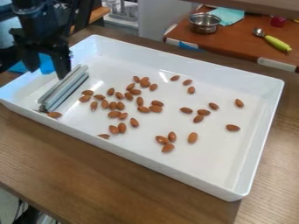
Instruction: Sweep into pile
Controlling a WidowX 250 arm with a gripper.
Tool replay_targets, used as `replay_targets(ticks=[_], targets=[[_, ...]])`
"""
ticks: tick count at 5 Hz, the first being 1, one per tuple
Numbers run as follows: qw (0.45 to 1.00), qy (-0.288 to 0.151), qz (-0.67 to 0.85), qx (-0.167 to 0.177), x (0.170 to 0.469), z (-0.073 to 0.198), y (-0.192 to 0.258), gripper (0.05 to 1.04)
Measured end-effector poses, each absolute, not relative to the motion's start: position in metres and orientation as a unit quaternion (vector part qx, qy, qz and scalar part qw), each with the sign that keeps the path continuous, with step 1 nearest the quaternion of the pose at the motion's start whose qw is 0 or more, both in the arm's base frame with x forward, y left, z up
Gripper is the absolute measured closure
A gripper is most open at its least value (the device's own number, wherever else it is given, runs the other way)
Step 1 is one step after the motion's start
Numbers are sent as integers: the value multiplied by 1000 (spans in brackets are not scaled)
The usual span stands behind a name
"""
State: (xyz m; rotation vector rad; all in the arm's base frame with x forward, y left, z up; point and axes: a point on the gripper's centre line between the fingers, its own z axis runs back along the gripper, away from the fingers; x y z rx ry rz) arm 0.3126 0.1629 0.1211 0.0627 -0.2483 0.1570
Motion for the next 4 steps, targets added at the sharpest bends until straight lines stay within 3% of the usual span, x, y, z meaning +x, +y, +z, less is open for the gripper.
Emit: replay_targets(ticks=[4], targets=[[988, -125, 92, 5, 312, 107, 155, 82]])
